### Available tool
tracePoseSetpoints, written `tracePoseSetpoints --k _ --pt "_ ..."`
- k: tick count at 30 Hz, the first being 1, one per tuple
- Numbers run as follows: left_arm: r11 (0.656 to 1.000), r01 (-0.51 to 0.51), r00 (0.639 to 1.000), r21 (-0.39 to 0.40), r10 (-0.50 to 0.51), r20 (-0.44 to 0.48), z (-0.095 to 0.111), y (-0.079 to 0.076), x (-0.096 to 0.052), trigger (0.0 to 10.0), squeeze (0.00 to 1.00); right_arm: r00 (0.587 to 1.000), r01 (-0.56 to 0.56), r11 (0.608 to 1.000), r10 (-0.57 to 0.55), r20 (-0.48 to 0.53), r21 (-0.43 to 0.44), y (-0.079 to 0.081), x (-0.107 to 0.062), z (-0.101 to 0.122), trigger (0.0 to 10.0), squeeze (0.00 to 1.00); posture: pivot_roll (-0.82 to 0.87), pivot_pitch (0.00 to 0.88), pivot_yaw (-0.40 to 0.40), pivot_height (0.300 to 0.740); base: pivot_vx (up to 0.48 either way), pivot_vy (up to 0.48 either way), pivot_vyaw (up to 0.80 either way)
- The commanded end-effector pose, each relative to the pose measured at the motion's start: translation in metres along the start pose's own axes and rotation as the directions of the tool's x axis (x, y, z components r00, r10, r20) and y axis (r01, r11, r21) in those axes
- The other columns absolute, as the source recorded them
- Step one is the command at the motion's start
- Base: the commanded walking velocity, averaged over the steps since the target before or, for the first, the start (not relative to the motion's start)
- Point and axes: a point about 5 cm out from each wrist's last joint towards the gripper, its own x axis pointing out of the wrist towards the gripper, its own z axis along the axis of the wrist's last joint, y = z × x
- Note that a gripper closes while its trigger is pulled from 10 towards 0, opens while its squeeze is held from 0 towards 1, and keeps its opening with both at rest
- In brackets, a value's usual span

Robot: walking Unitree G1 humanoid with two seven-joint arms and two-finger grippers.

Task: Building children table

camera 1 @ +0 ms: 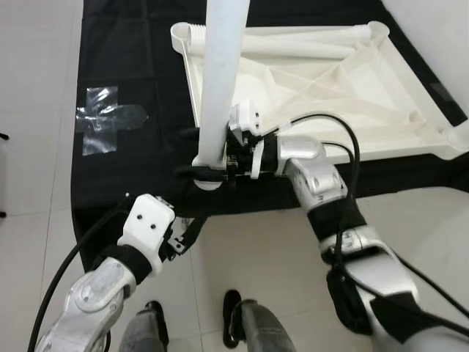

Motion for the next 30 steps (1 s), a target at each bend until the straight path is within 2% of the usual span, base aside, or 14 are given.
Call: tracePoseSetpoints --k 1,6,9,11,19,20,21,23,24,25,26,27,28,30 --pt "1.0 0.008 1.0 0.007 -0.008 -0.014 0.0 -0.002 -0.004 10.0 0.0 0.999 -0.038 0.999 0.038 -0.018 0.003 0.001 0.003 -0.004 0.0 0.0 0.16 0.329 -0.17 0.74 0.0 0.0 0.0" --pt "1.0 0.011 1.0 0.013 -0.011 -0.013 0.001 -0.003 -0.005 10.0 0.0 0.999 -0.036 0.999 0.036 -0.032 -0.008 -0.008 -0.002 0.002 0.0 0.0 0.16 0.329 -0.168 0.74 0.0 0.0 0.0" --pt "1.0 0.011 1.0 0.017 -0.011 -0.015 0.001 -0.003 -0.005 10.0 0.0 0.998 -0.02 1.0 0.019 -0.053 -0.018 -0.011 -0.013 -0.002 0.0 0.0 0.16 0.33 -0.165 0.74 0.0 0.0 0.0" --pt "1.0 0.009 1.0 0.019 -0.009 -0.014 0.002 -0.001 -0.005 10.0 0.0 0.994 0.036 0.998 -0.041 -0.103 -0.05 -0.01 -0.033 -0.013 0.0 0.0 0.14 0.332 -0.16 0.74 0.0 0.0 0.0" --pt "1.0 0.009 1.0 0.019 -0.009 -0.014 0.002 -0.001 -0.005 10.0 0.0 0.994 0.036 0.998 -0.041 -0.103 -0.05 -0.01 -0.033 -0.013 0.0 0.0 0.14 0.332 -0.16 0.74 0.0 0.0 0.0" --pt "1.0 0.008 1.0 0.02 -0.008 -0.015 0.002 0.001 -0.006 10.0 0.0 0.985 0.113 0.992 -0.119 -0.129 -0.055 -0.009 -0.044 -0.021 0.0 0.0 0.12 0.335 -0.155 0.74 0.0 0.0 0.0" --pt "1.0 0.019 1.0 0.017 -0.018 -0.023 0.0 0.002 -0.007 10.0 0.0 0.904 0.385 0.923 -0.372 -0.212 0.02 0.023 -0.028 -0.062 0.0 0.0 0.11 0.335 -0.111 0.74 0.0 0.0 0.0" --pt "1.0 0.019 1.0 0.017 -0.018 -0.023 0.0 0.002 -0.007 10.0 0.0 0.904 0.385 0.923 -0.372 -0.212 0.02 0.023 -0.028 -0.062 0.0 0.0 0.11 0.335 -0.111 0.74 0.0 0.0 0.0" --pt "0.999 0.028 0.999 0.018 -0.028 -0.028 -0.001 0.004 -0.006 10.0 0.0 0.765 0.611 0.792 -0.583 -0.273 0.019 0.045 -0.02 -0.075 0.0 0.0 0.11 0.323 -0.117 0.74 0.0 0.0 0.0" --pt "0.999 0.028 0.999 0.018 -0.028 -0.028 -0.001 0.004 -0.006 10.0 0.0 0.765 0.611 0.792 -0.583 -0.273 0.019 0.045 -0.02 -0.075 0.0 0.0 0.11 0.323 -0.117 0.74 0.0 0.0 0.0" --pt "0.999 0.033 0.999 0.019 -0.033 -0.028 -0.001 0.004 -0.005 10.0 0.0 0.641 0.743 0.669 -0.705 -0.303 0.015 0.059 -0.014 -0.078 0.0 0.0 0.12 0.323 -0.125 0.74 0.0 0.0 0.0" --pt "0.999 0.033 0.999 0.019 -0.033 -0.028 -0.001 0.004 -0.005 10.0 0.0 0.641 0.743 0.669 -0.705 -0.303 0.015 0.059 -0.014 -0.078 0.0 0.0 0.12 0.323 -0.125 0.74 0.0 0.0 0.0" --pt "0.999 0.035 0.999 0.02 -0.035 -0.027 -0.001 0.005 -0.005 10.0 0.0 0.58 0.795 0.606 -0.753 -0.31 0.014 0.065 -0.008 -0.077 0.0 0.0 0.12 0.322 -0.127 0.74 0.0 0.0 0.0" --pt "0.999 0.033 0.999 0.025 -0.032 -0.026 -0.001 0.005 -0.004 10.0 0.0 0.589 0.79 0.613 -0.751 -0.297 0.017 0.061 -0.002 -0.076 0.0 0.0 0.13 0.317 -0.128 0.74 0.0 0.0 0.0"
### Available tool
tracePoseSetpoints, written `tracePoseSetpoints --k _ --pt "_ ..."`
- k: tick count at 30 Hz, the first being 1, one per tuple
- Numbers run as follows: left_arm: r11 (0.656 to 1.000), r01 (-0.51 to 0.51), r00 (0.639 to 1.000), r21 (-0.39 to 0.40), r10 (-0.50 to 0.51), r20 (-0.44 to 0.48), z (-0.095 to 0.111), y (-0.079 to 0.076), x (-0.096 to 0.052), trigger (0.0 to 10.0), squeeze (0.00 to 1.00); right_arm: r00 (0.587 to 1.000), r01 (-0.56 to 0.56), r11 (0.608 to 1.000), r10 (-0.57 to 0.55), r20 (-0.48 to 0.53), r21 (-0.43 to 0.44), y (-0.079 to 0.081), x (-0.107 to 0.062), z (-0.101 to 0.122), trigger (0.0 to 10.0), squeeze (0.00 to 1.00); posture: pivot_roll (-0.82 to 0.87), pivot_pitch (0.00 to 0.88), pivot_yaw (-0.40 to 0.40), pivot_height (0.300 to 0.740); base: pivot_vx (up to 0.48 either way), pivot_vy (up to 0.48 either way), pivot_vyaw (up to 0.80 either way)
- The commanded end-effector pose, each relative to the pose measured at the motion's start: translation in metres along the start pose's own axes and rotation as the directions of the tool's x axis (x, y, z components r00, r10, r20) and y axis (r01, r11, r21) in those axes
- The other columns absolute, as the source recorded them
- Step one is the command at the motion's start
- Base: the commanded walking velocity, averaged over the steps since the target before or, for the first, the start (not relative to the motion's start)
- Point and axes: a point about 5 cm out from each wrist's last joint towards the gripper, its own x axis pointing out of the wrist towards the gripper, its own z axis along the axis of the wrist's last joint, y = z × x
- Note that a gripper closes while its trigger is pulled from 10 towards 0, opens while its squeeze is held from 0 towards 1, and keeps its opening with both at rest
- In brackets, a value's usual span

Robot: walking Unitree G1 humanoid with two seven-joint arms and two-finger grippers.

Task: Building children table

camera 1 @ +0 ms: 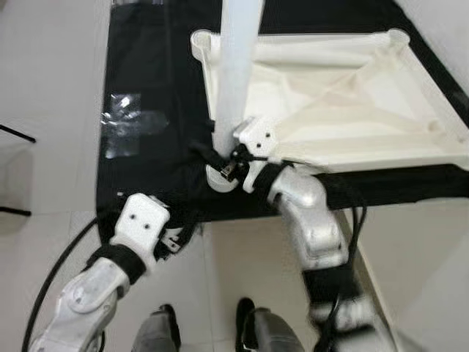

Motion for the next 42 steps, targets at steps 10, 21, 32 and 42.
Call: tracePoseSetpoints --k 10,21,32,42 --pt "0.999 0.029 0.999 -0.017 -0.03 -0.021 -0.005 -0.005 0.002 10.0 0.0 0.965 0.139 0.99 -0.135 -0.226 0.002 -0.018 -0.005 -0.035 10.0 0.09 0.12 0.312 -0.127 0.74 0.0 0.0 0.0" --pt "1.0 0.02 1.0 -0.016 -0.02 -0.014 -0.002 -0.005 0.001 10.0 0.0 0.885 -0.457 0.889 0.451 0.114 0.034 -0.032 0.016 0.027 10.0 0.0 0.13 0.326 -0.142 0.74 0.0 0.0 0.0" --pt "1.0 0.01 1.0 -0.014 -0.01 -0.026 -0.002 -0.007 -0.005 10.0 0.0 0.708 -0.701 0.711 0.703 0.062 -0.065 -0.039 0.032 0.039 10.0 0.0 0.17 0.348 -0.155 0.74 0.0 0.0 0.0" --pt "1.0 -0.005 0.999 -0.009 0.005 -0.037 -0.002 -0.006 -0.008 10.0 0.0 0.605 -0.793 0.607 0.794 0.052 -0.046 -0.043 0.035 0.036 0.0 0.0 0.17 0.353 -0.16 0.74 0.0 0.0 0.0"
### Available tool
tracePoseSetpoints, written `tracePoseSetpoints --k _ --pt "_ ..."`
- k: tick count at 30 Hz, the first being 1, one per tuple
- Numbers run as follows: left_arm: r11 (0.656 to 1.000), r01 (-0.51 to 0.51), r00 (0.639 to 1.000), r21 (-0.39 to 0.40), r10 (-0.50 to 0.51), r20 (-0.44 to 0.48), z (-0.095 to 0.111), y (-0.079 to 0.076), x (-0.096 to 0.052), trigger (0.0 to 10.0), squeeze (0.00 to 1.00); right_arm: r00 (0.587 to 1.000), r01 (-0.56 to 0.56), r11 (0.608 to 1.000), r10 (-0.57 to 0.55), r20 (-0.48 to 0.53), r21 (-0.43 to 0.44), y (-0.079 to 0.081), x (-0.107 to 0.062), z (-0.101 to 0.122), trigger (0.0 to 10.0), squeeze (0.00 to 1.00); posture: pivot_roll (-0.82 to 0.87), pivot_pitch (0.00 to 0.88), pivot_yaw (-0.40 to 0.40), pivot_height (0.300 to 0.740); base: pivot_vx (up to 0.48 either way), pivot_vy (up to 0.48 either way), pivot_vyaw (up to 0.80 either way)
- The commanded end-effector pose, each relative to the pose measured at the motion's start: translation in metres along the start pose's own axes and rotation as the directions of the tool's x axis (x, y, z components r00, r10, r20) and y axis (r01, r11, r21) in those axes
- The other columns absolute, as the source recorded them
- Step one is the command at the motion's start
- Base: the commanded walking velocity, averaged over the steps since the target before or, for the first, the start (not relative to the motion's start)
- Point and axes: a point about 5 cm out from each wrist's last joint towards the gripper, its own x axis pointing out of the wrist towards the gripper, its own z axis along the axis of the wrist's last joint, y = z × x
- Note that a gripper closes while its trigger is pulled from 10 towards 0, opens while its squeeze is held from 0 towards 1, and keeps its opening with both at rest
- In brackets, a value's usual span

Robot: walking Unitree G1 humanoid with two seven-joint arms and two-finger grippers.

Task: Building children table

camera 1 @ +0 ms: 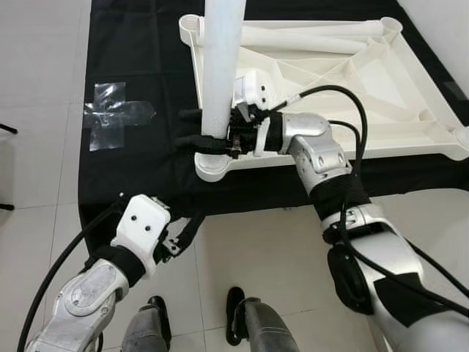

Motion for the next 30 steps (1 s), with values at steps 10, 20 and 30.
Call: tracePoseSetpoints --k 10,20,30 --pt "1.0 0.016 0.999 -0.015 -0.017 -0.03 -0.007 0.0 -0.003 10.0 0.0 0.536 0.819 0.572 -0.738 -0.409 0.043 0.041 -0.046 -0.103 0.0 0.0 0.08 0.347 -0.161 0.74 0.0 0.0 0.0" --pt "1.0 0.018 1.0 -0.014 -0.019 -0.021 -0.008 0.004 0.003 10.0 0.0 0.596 0.772 0.635 -0.71 -0.375 0.026 0.083 -0.005 -0.106 0.0 0.0 0.1 0.319 -0.131 0.74 0.0 0.0 0.0" --pt "1.0 0.002 1.0 0.009 -0.002 -0.019 -0.007 0.008 0.001 10.0 0.0 0.791 0.612 0.759 -0.581 -0.194 0.222 0.07 0.019 -0.07 10.0 1.0 0.12 0.299 -0.146 0.74 0.0 0.0 0.0"
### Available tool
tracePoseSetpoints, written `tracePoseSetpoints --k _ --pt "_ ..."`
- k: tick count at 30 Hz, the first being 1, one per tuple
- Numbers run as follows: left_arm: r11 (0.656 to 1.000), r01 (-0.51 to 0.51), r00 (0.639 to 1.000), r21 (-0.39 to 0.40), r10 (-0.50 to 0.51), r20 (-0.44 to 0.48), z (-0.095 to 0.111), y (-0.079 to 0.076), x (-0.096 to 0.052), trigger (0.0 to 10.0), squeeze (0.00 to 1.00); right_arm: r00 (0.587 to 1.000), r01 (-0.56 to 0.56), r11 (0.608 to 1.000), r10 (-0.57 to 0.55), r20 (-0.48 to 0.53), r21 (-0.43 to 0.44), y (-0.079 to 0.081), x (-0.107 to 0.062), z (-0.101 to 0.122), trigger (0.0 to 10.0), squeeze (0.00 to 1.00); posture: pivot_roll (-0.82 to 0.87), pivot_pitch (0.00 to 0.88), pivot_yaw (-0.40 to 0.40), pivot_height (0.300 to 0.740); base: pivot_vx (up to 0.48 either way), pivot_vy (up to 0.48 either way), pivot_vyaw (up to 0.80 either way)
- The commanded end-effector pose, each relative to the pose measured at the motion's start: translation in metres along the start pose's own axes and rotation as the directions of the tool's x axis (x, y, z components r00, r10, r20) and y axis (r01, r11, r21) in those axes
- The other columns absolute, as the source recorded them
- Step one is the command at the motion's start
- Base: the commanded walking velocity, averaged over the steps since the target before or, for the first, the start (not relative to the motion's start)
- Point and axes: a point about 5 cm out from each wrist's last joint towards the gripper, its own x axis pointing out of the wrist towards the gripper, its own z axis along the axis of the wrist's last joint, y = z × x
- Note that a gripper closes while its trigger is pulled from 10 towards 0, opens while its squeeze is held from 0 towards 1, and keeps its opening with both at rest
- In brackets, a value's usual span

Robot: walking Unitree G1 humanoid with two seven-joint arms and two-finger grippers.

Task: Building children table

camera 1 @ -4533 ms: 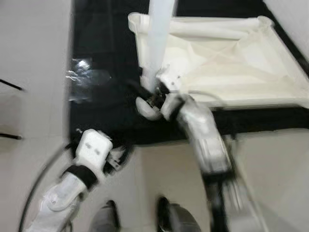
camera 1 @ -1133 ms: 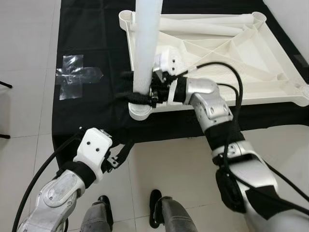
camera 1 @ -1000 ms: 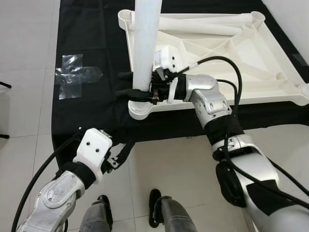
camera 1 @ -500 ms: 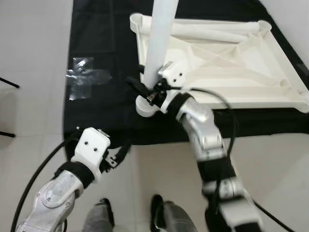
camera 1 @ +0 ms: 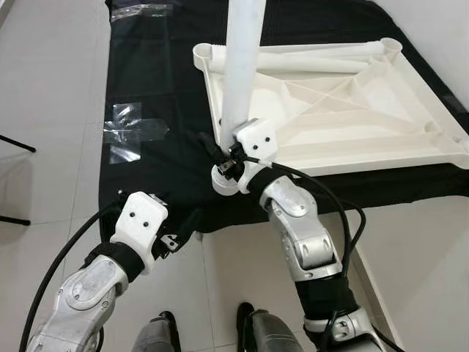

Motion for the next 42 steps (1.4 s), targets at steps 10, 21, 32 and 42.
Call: tracePoseSetpoints --k 10,21,32,42 --pt "1.0 0.016 1.0 -0.015 -0.016 -0.011 -0.005 -0.008 0.001 10.0 0.0 0.759 -0.65 0.759 0.65 0.016 -0.028 -0.022 0.003 0.022 10.0 0.0 0.16 0.287 -0.179 0.74 0.0 0.0 0.0" --pt "1.0 0.006 1.0 -0.027 -0.006 -0.008 -0.004 -0.014 -0.001 10.0 0.0 0.62 -0.784 0.619 0.784 -0.018 -0.047 -0.039 0.018 0.048 0.0 0.0 0.17 0.288 -0.182 0.74 0.0 0.0 0.0" --pt "1.0 0.002 1.0 -0.03 -0.003 -0.016 -0.004 -0.013 -0.004 10.0 0.0 0.689 -0.723 0.688 0.724 0.003 -0.055 -0.051 0.009 0.03 0.0 0.0 0.15 0.302 -0.177 0.74 0.0 0.0 0.0" --pt "0.998 0.016 1.0 -0.064 -0.016 0.003 -0.002 -0.008 -0.003 10.0 0.0 0.987 0.124 0.992 -0.127 -0.099 -0.032 0.003 -0.04 -0.051 0.0 0.0 0.12 0.308 -0.122 0.74 0.0 0.0 0.0"
